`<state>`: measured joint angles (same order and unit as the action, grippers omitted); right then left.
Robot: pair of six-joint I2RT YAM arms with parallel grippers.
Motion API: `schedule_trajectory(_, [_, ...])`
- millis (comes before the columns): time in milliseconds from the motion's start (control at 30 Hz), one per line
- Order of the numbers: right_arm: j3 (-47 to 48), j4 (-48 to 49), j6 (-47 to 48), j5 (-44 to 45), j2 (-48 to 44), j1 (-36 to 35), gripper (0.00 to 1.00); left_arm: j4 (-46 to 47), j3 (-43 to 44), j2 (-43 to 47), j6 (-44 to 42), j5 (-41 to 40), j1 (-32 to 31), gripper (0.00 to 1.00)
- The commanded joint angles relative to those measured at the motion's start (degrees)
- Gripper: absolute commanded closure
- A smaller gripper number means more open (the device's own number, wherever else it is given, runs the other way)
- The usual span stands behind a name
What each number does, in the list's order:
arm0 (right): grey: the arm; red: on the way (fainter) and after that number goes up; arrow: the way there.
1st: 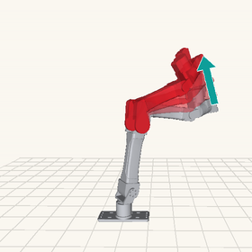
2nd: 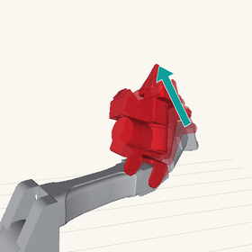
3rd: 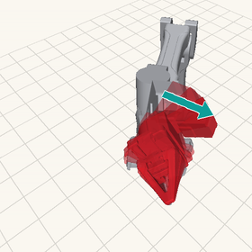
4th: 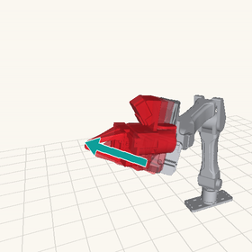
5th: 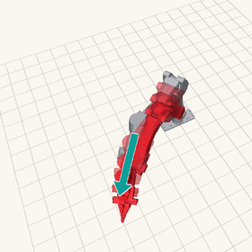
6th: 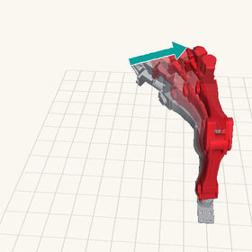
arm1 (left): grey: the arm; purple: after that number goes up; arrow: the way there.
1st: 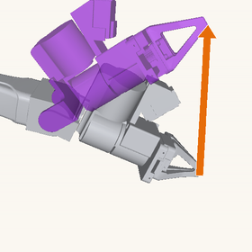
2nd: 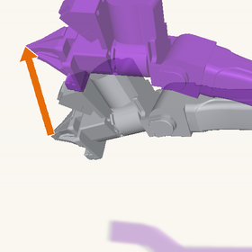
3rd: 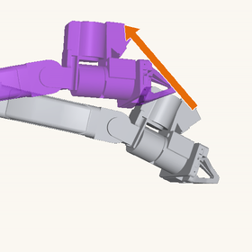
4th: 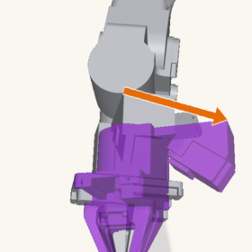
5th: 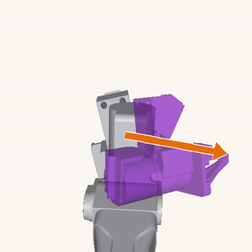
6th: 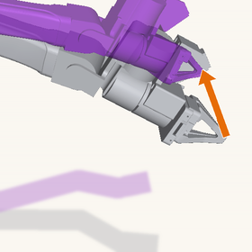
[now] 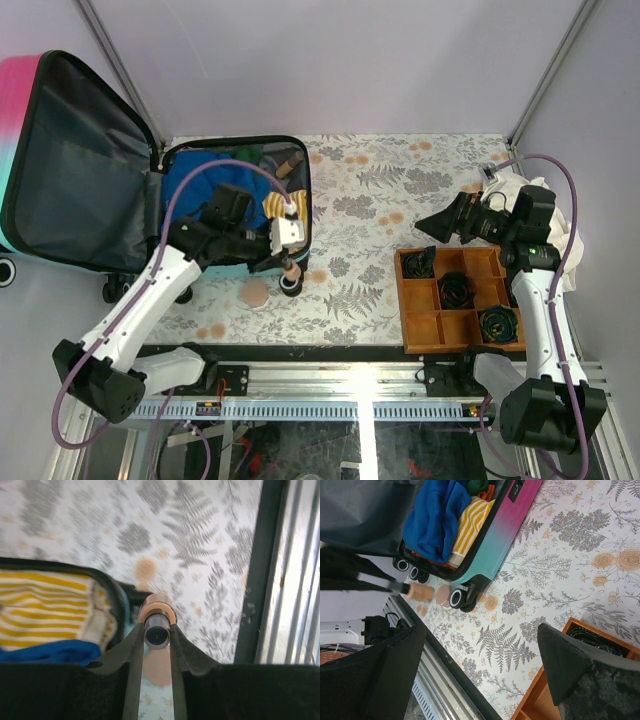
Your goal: Pack the luggage
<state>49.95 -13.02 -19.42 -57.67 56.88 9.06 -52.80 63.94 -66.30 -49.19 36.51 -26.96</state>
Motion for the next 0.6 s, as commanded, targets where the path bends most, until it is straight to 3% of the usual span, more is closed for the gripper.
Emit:
schedule_trajectory(0, [-0.01,1.76,0.44,-0.07,-1.05,0.25,0.0,1.49,12.5,-1.83,7.04,-2.43,0.12,0.92])
schedule_trajectory(200, [-0.55,1.72,0.64,0.09,-1.66,0.26,0.0,7.02,28.59,-14.4,10.52,-19.53,1.17,0.94])
schedule_trajectory(367, [-0.82,1.42,0.86,0.18,-2.34,0.34,0.0,12.7,34.41,-24.28,7.81,-31.41,1.91,0.94])
schedule_trajectory(567, [-1.07,1.71,0.78,0.04,-2.51,0.33,0.0,16.08,43.12,-36.51,5.4,-38.86,5.14,0.95])
